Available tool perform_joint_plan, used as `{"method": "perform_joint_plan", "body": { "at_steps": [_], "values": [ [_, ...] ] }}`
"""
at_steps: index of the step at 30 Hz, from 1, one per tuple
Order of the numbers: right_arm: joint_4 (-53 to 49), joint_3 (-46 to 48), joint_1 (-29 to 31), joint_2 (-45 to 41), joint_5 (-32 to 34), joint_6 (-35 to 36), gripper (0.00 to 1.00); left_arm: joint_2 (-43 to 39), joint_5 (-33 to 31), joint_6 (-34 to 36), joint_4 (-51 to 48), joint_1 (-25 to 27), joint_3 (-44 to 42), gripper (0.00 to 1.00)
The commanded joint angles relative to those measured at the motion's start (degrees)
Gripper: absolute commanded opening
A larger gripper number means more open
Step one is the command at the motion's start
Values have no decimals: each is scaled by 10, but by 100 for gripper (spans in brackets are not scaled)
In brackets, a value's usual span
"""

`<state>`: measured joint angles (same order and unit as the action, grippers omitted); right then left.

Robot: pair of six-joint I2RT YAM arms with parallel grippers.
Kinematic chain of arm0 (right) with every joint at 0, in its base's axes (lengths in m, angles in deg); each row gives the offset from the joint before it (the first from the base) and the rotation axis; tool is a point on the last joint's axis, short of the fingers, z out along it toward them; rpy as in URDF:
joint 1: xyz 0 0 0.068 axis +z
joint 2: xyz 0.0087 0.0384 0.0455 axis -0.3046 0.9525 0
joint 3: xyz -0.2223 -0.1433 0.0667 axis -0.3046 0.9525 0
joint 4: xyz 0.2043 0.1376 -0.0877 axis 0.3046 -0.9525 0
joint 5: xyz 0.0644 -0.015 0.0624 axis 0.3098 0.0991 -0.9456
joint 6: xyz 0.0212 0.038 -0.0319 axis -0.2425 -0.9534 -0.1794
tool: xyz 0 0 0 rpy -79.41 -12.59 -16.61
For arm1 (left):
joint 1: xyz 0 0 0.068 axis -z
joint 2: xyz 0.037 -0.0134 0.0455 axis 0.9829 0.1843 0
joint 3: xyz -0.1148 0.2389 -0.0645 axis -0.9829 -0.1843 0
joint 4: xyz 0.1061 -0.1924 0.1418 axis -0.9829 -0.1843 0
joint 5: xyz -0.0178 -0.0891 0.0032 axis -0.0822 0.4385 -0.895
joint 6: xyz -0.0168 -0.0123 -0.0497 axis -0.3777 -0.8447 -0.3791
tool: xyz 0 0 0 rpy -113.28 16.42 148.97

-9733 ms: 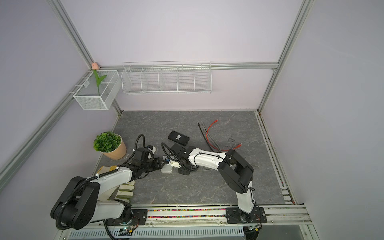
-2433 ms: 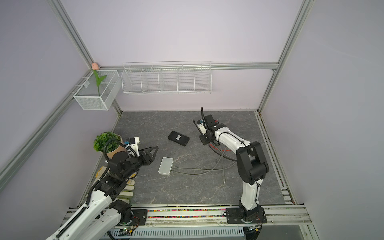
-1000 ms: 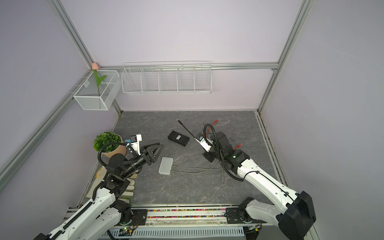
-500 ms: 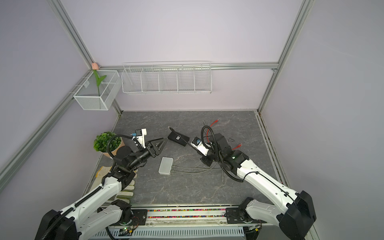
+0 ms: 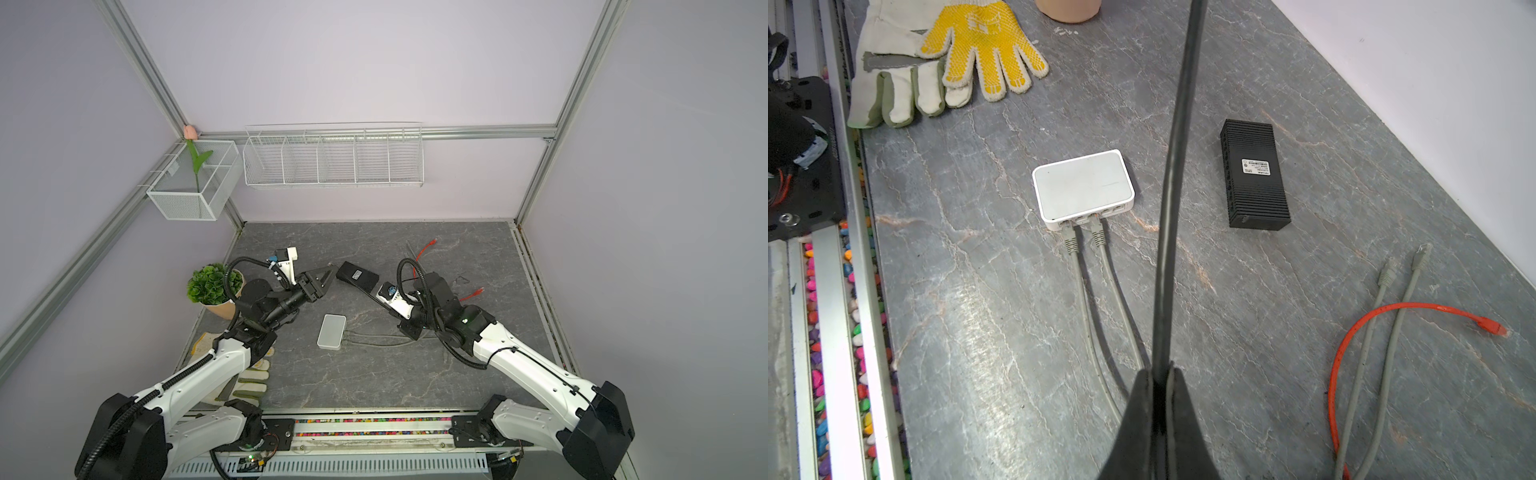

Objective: Insert the plug into the switch port

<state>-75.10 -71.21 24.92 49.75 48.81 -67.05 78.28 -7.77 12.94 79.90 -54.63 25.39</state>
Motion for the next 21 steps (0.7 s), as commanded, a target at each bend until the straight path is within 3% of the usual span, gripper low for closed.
{"method": "perform_joint_plan", "body": {
  "at_steps": [1, 8, 18, 21],
  "values": [
    [16, 10, 6, -24, -1, 11, 7, 1, -8, -4, -9, -1, 25, 60],
    [6, 10, 20, -16, 11, 19, 7, 10, -6, -9, 1, -1, 38, 54],
    [11, 7, 33, 2, 67, 18, 7, 15, 0, -11, -13, -1, 51, 14],
    [11, 2, 33, 5, 75, 16, 9, 8, -3, -8, -26, -1, 48, 7]
  ]
}}
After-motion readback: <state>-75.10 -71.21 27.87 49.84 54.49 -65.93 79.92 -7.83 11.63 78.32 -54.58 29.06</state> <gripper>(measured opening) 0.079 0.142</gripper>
